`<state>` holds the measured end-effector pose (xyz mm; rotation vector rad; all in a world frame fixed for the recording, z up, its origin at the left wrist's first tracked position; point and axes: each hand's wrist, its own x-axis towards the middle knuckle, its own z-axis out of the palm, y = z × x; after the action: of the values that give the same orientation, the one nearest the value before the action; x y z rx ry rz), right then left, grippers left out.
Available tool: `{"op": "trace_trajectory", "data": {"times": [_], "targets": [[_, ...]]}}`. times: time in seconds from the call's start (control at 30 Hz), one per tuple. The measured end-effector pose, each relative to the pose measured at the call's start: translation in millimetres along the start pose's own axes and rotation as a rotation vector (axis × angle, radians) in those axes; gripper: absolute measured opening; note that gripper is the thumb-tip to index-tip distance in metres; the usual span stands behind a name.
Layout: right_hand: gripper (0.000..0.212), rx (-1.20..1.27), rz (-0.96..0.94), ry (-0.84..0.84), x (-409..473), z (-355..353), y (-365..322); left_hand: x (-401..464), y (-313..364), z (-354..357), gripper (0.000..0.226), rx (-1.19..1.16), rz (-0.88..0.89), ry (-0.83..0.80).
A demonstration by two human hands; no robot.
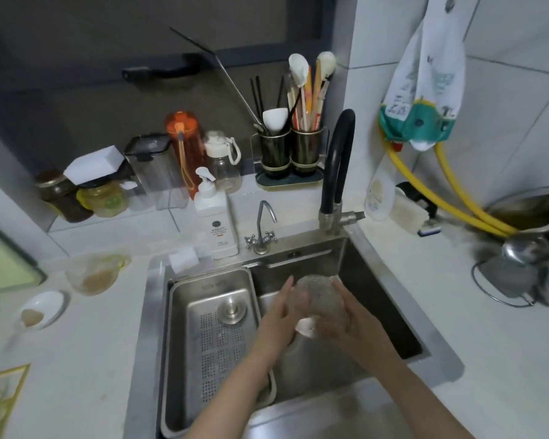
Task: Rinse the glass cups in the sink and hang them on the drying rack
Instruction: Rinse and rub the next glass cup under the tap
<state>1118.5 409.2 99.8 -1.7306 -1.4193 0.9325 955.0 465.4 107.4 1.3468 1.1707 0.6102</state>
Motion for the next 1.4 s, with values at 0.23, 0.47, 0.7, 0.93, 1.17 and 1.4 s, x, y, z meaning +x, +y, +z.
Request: {"op": "trace_trajectory", "data": {"times": [0.23,0.47,0.7,0.93,1.17,1.4], "targets": [[0.063,0.013,0.111,0.020,15.1,5.0,-7.6,23.1,-10.8,-15.3,0.060,0.132,0.105,-0.077],[0.064,0.034,0.183,0.007,16.8,0.9,-4.7,24.0,-3.8,-16.7,0.024,0.214,0.084,-0.044],[0.060,0.043,0.157,-0.073,27.1,-8.1,-5.2,33.0,1.5,-16.1,0.030,0.133,-0.016,-0.086],[0.083,-0.086,0.008,-0.154,38.7,-23.6,-9.8,44.8,20.8,-9.6,0.081,0.020,-0.175,-0.030],[0.098,-0.068,-0.099,-0.249,60.3,-43.6,0.1,51.3,40.1,7.6,0.031,0.039,-0.154,0.046],[0.036,0.058,-0.199,-0.125,96.3,-64.3,8.3,63.4,32.8,25.5,0.079,-0.010,-0.034,0.208]]}}
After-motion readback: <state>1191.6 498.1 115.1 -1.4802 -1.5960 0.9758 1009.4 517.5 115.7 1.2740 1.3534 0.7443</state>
